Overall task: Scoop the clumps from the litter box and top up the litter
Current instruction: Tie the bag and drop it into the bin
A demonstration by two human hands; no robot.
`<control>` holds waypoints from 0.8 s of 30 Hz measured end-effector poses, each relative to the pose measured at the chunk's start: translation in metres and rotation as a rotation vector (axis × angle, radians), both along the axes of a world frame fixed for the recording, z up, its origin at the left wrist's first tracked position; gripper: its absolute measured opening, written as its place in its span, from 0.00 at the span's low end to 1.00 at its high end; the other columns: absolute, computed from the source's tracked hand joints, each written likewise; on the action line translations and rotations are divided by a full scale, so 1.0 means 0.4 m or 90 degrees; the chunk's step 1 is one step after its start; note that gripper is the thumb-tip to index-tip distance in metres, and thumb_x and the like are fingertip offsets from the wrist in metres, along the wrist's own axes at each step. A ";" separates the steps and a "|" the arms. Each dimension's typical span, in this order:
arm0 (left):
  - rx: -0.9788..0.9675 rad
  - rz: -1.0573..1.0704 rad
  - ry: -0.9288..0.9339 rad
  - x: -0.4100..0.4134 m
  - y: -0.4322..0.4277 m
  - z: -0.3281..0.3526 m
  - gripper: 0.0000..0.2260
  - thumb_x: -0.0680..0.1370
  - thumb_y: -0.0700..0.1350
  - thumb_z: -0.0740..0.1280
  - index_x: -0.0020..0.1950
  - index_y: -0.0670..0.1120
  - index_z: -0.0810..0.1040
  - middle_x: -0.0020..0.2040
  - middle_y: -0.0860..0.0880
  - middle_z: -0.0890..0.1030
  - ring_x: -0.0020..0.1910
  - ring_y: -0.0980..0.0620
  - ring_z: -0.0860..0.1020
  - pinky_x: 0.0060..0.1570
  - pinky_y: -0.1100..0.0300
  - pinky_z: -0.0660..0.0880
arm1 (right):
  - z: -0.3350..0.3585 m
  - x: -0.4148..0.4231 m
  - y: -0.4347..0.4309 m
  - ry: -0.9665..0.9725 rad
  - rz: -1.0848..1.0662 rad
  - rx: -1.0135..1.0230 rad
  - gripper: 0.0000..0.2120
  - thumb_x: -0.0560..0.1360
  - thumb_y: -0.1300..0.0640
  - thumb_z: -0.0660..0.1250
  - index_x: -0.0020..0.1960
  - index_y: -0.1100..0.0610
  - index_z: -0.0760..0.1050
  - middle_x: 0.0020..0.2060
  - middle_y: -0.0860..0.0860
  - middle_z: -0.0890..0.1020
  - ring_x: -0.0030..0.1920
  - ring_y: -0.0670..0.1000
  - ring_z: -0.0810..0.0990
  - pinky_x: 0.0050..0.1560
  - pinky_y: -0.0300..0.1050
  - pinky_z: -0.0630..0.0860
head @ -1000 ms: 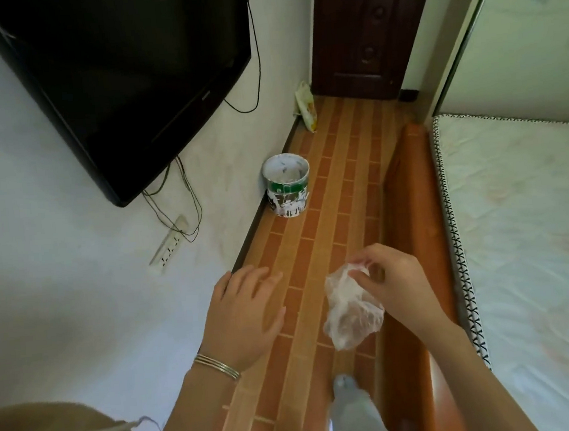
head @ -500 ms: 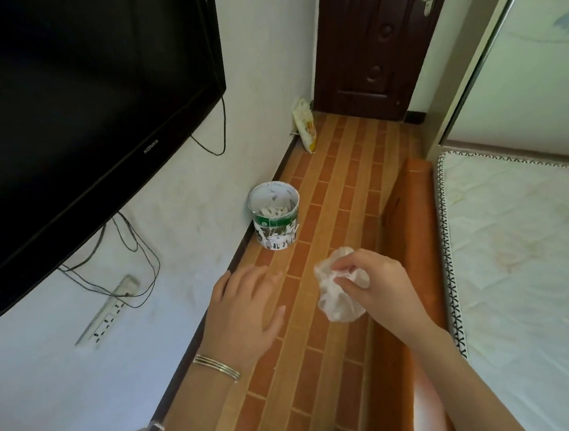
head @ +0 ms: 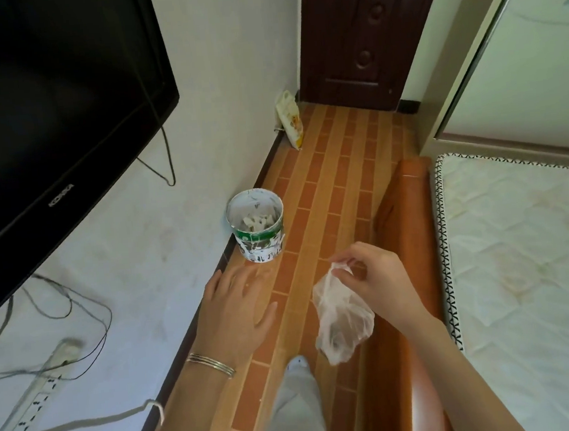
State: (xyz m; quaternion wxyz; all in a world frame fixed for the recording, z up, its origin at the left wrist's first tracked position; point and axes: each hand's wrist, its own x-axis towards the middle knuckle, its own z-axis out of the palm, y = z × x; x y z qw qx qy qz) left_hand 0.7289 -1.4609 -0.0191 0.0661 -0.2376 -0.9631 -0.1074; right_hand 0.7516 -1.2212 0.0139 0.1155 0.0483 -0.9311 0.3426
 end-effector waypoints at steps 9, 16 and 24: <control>0.030 -0.008 0.032 -0.382 0.079 -0.001 0.20 0.73 0.56 0.57 0.60 0.51 0.77 0.57 0.50 0.79 0.58 0.47 0.75 0.62 0.52 0.61 | 0.016 -0.365 0.076 -0.017 -0.003 0.001 0.07 0.70 0.59 0.72 0.47 0.51 0.79 0.41 0.41 0.80 0.43 0.43 0.79 0.45 0.46 0.78; 0.017 0.015 0.007 -0.611 0.115 -0.012 0.21 0.74 0.57 0.55 0.60 0.51 0.78 0.58 0.50 0.79 0.60 0.46 0.75 0.60 0.46 0.70 | 0.028 -0.643 0.126 0.010 -0.001 0.016 0.07 0.69 0.61 0.72 0.47 0.54 0.80 0.40 0.44 0.80 0.43 0.46 0.78 0.45 0.45 0.77; 0.006 0.104 -0.004 -0.812 0.148 -0.085 0.19 0.72 0.56 0.67 0.61 0.54 0.76 0.60 0.53 0.77 0.62 0.50 0.71 0.62 0.47 0.69 | -0.044 -0.924 0.170 -0.038 0.080 0.035 0.06 0.70 0.60 0.71 0.47 0.53 0.79 0.39 0.41 0.78 0.41 0.41 0.76 0.44 0.36 0.74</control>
